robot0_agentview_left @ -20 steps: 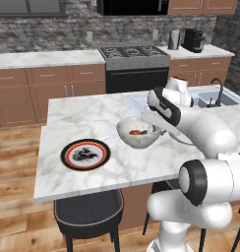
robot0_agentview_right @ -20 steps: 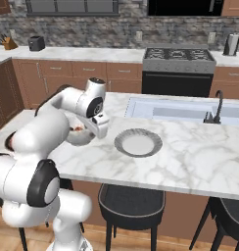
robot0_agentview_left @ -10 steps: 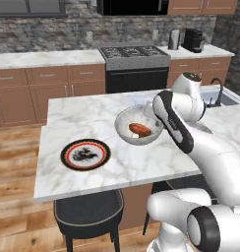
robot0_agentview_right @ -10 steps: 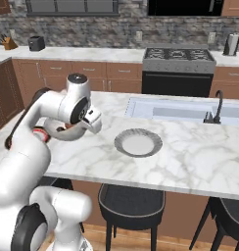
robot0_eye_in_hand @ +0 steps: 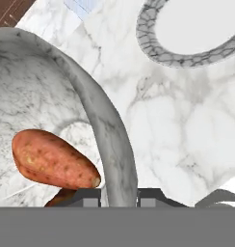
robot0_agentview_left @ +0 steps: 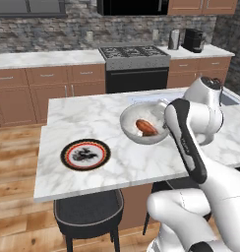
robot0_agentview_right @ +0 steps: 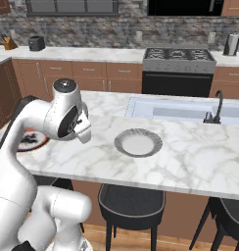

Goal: Pick the chicken drumstick and sweet potato from their plates and place them in the bowl. Then put the bowl in the fridge.

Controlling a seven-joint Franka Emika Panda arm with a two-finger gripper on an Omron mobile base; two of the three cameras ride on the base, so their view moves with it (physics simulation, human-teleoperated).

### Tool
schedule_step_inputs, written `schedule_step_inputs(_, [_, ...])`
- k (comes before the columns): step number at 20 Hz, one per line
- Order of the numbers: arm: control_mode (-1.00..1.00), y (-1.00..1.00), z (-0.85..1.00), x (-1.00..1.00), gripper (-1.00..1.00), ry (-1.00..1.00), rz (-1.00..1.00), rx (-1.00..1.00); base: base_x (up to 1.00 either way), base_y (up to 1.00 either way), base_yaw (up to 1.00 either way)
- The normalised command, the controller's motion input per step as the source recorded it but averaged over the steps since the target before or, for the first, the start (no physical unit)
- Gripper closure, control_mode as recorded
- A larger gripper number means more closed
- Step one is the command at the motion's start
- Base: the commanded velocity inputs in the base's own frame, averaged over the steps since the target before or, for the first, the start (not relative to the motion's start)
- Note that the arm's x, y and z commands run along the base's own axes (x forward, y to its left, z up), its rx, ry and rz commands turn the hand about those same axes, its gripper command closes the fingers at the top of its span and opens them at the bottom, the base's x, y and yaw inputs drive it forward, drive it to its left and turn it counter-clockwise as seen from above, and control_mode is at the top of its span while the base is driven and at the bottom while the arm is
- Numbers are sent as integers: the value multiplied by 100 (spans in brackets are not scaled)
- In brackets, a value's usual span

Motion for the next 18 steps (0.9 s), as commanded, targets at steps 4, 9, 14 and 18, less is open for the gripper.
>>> schedule_step_inputs(4, [-100, 15, 10, -53, 100, -3, -60, 9, 0, 0, 0])
schedule_step_inputs(9, [-100, 20, 5, -48, 100, -4, -59, 4, 0, 0, 0])
schedule_step_inputs(14, [-100, 13, -15, -23, 100, -2, -34, 13, 0, 0, 0])
schedule_step_inputs(18, [-100, 5, -18, -12, 100, -3, -10, 17, 0, 0, 0])
